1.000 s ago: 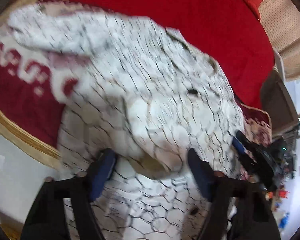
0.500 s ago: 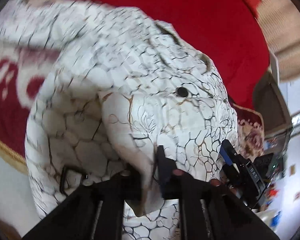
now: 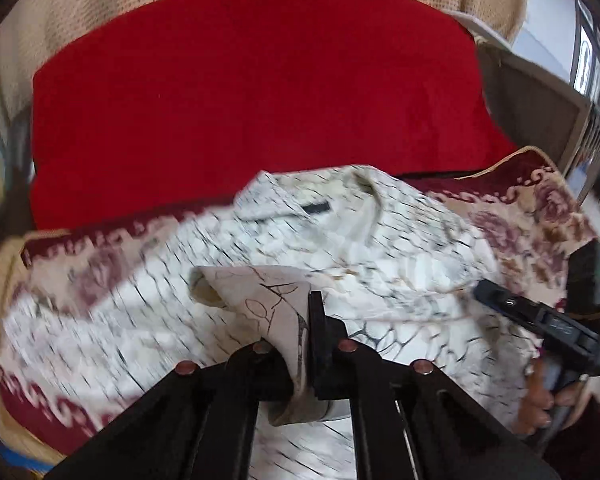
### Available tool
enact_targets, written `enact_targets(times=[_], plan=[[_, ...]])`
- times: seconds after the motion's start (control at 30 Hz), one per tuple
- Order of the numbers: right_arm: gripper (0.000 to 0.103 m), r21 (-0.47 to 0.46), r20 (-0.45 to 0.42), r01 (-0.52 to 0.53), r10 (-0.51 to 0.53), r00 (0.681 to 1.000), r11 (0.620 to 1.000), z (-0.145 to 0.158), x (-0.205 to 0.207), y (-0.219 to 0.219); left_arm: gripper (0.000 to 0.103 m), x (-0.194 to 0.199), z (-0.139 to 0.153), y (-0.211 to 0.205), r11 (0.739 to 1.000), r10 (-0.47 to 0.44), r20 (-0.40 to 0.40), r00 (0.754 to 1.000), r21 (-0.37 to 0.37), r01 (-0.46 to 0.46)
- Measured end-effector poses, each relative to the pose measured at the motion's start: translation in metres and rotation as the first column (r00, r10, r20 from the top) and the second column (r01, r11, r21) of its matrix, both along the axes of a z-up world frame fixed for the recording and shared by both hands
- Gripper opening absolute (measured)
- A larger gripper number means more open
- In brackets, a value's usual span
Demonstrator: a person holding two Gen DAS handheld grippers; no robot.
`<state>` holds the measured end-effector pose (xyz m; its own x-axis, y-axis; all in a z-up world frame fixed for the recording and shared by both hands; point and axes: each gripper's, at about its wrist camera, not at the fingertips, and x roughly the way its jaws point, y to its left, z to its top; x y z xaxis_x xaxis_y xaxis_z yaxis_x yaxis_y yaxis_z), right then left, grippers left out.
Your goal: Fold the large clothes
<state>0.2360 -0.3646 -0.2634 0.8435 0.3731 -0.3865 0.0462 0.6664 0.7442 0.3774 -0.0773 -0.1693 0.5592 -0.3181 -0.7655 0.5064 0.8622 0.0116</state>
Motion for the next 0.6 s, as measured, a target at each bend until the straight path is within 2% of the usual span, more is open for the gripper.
enact_targets(times=[0.07, 0.1, 0.13, 0.17, 0.23, 0.3, 0.33, 0.37, 0.43, 0.47, 0.5, 0.53, 0.57, 0.6], plan=[[0.04, -0.018, 0.0, -0.006, 0.006, 1.0, 1.0, 0.005, 0.011, 0.004, 0.008, 0.022, -0.013, 0.009, 0.999, 0.026, -0.034, 0.999, 0.024, -0.025], [0.041, -0.024, -0.013, -0.01, 0.009, 1.0, 1.0, 0.005, 0.018, 0.008, 0.009, 0.035, -0.029, 0.014, 0.999, 0.036, -0.086, 0.996, 0.033, -0.034], [0.06, -0.027, -0.033, -0.018, 0.017, 0.999, 0.999, 0.002, 0.024, 0.011, 0.01, 0.044, -0.048, 0.017, 0.998, 0.051, -0.14, 0.989, 0.046, -0.045], [0.073, -0.031, -0.08, -0.048, 0.045, 0.996, 0.998, -0.005, 0.034, 0.018, 0.013, 0.05, -0.072, 0.028, 0.995, 0.083, -0.213, 0.973, 0.066, -0.07], [0.073, -0.08, -0.18, -0.092, 0.076, 0.981, 0.993, -0.018, 0.048, 0.034, 0.015, 0.054, -0.106, 0.042, 0.988, 0.143, -0.315, 0.938, 0.102, -0.117], [0.073, -0.169, -0.171, -0.093, 0.063, 0.983, 0.981, -0.017, 0.048, 0.046, 0.015, 0.048, -0.125, 0.063, 0.984, 0.174, -0.384, 0.907, 0.094, -0.149], [0.073, -0.214, -0.168, -0.098, 0.062, 0.984, 0.972, -0.014, 0.047, 0.051, 0.015, 0.042, -0.123, 0.078, 0.985, 0.171, -0.393, 0.903, 0.054, -0.163], [0.073, -0.248, -0.176, -0.108, 0.065, 0.982, 0.963, -0.01, 0.047, 0.056, 0.015, 0.036, -0.115, 0.093, 0.984, 0.168, -0.381, 0.909, 0.013, -0.176], [0.073, -0.239, -0.163, -0.11, 0.072, 0.984, 0.965, -0.003, 0.043, 0.058, 0.023, 0.026, -0.094, 0.124, 0.977, 0.182, -0.332, 0.926, -0.045, -0.208], [0.073, -0.212, -0.133, -0.109, 0.082, 0.988, 0.971, 0.003, 0.039, 0.056, 0.039, 0.021, -0.082, 0.144, 0.969, 0.206, -0.297, 0.932, -0.068, -0.236], [0.073, -0.201, -0.105, -0.106, 0.086, 0.991, 0.974, 0.006, 0.035, 0.055, 0.062, 0.016, -0.068, 0.168, 0.957, 0.245, -0.254, 0.936, -0.093, -0.276], [0.073, -0.206, -0.078, -0.095, 0.081, 0.994, 0.974, 0.012, 0.034, 0.056, 0.072, 0.013, -0.057, 0.19, 0.941, 0.289, -0.214, 0.933, -0.116, -0.318], [0.073, -0.22, -0.059, -0.083, 0.072, 0.996, 0.972, 0.015, 0.033, 0.058, 0.082, 0.008, -0.045, 0.222, 0.913, 0.363, -0.157, 0.919, -0.14, -0.384], [0.073, -0.227, -0.067, -0.088, 0.075, 0.995, 0.97, 0.013, 0.036, 0.061, 0.083, 0.007, -0.039, 0.241, 0.891, 0.411, -0.132, 0.902, -0.15, -0.428]])
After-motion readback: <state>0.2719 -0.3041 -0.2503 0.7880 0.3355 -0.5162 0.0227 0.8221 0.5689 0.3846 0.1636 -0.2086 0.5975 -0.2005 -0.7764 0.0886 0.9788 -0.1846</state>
